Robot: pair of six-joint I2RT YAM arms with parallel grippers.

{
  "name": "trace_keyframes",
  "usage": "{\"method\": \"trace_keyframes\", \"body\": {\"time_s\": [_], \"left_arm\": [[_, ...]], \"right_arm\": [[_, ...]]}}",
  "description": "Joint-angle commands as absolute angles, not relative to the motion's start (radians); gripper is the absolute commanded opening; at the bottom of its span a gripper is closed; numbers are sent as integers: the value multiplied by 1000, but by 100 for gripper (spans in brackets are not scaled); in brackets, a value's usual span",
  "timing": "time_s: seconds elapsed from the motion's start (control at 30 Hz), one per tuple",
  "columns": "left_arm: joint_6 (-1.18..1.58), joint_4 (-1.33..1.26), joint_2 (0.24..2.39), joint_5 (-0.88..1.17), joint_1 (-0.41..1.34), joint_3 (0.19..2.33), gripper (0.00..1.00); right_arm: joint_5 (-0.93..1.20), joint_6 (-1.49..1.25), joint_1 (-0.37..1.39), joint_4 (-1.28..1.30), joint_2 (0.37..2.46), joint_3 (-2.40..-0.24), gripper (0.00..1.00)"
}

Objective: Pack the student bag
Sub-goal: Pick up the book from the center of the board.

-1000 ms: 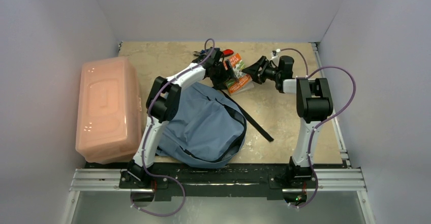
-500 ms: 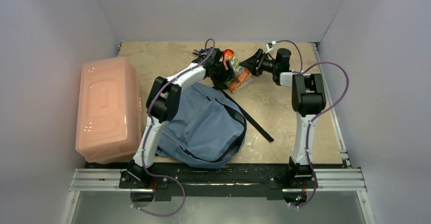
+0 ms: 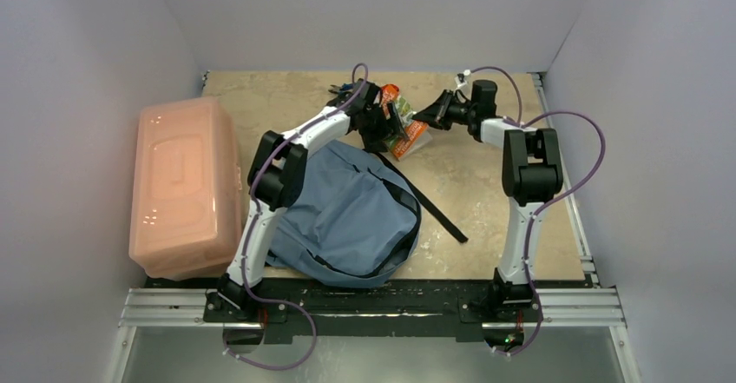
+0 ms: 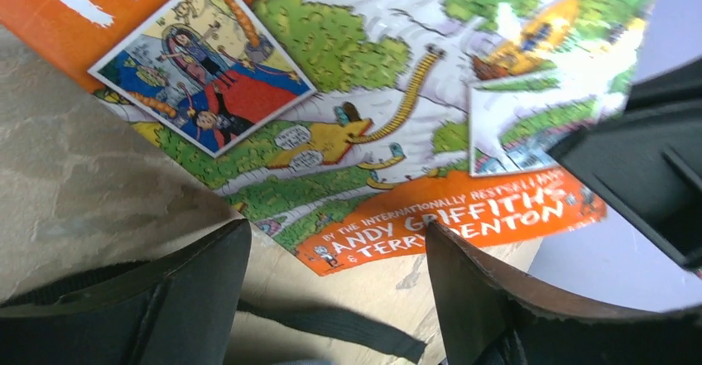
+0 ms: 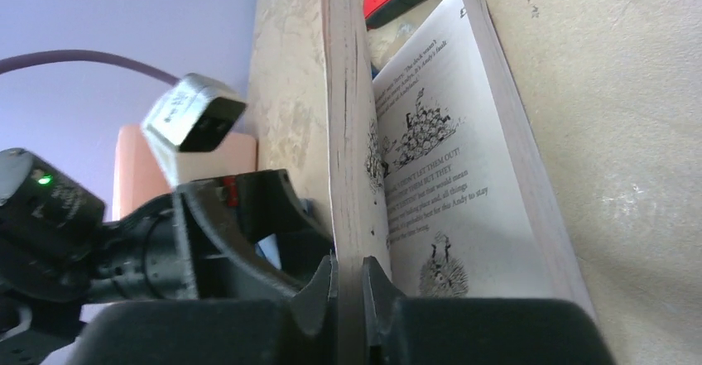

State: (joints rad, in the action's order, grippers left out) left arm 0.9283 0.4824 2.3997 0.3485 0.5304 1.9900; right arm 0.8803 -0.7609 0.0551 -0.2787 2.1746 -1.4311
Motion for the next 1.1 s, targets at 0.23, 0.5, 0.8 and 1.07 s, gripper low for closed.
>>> {"method": "trace_keyframes", "body": {"time_s": [0.23,0.5,0.8,1.07], "left_arm": [[872,347,1953,329,476,1784,78],[1118,75,1664,367,402,1425,85],[1464,-260,1680,521,393,1296,97],[1608,-427,1657,452,450,1166,98]], "right_arm": [[890,-1016,31,-457,1959,-1328,0],[908,-1611,7,-1049,1843,-1108,0],[795,-2068,38,-1538,1800,-955,0],[702,-2095,152,-1598,1775,-900,0]]}}
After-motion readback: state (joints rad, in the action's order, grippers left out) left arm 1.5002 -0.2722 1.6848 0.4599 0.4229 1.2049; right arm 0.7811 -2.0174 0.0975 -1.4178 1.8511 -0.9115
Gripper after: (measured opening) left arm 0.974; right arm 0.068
